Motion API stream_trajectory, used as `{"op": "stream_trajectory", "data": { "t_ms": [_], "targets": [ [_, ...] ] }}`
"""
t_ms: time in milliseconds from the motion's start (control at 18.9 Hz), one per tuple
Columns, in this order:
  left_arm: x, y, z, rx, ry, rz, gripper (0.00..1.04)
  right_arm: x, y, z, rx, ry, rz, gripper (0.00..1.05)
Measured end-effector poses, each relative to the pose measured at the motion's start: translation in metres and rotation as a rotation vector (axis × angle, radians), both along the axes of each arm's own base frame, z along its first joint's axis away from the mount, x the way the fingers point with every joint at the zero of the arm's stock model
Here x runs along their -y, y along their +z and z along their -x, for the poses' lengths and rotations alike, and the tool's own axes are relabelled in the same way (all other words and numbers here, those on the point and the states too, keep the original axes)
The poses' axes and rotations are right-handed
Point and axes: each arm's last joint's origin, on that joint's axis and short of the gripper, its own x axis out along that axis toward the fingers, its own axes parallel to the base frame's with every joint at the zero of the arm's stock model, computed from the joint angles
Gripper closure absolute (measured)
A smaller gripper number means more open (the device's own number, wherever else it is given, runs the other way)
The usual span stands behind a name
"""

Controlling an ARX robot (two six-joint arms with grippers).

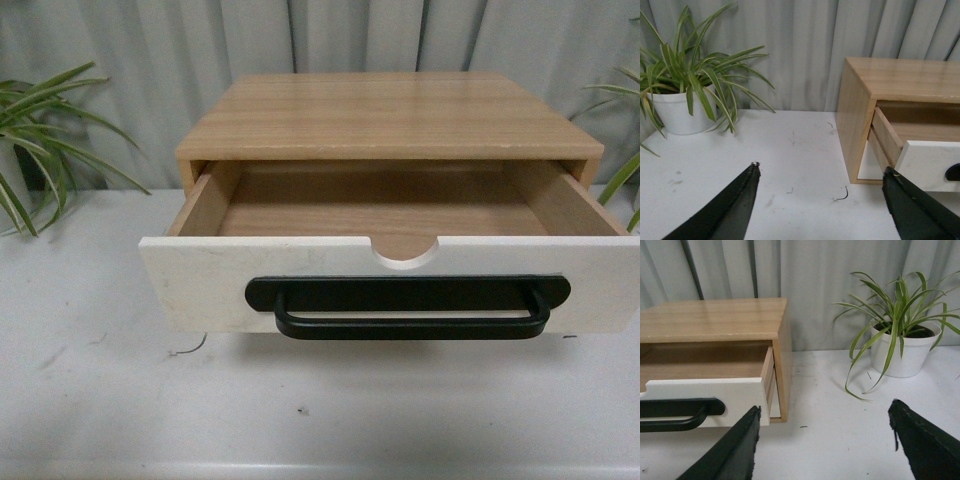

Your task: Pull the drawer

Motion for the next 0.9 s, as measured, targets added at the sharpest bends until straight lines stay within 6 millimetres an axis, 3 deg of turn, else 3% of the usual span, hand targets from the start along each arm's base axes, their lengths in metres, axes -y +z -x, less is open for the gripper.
{"op": "stream_trajectory", "data": {
  "t_ms": [106, 899],
  "targets": [
    [0.0, 0.0, 0.0, 0.0, 0.0, -0.001, 0.05, 0.0, 0.0, 0.0, 0.0, 0.0, -0.001, 0.05],
    [0.0, 0.0, 0.0, 0.0, 0.0, -0.003, 0.07, 0.0, 0.0, 0.0, 0.0, 0.0, 0.0, 0.06]
  ]
}}
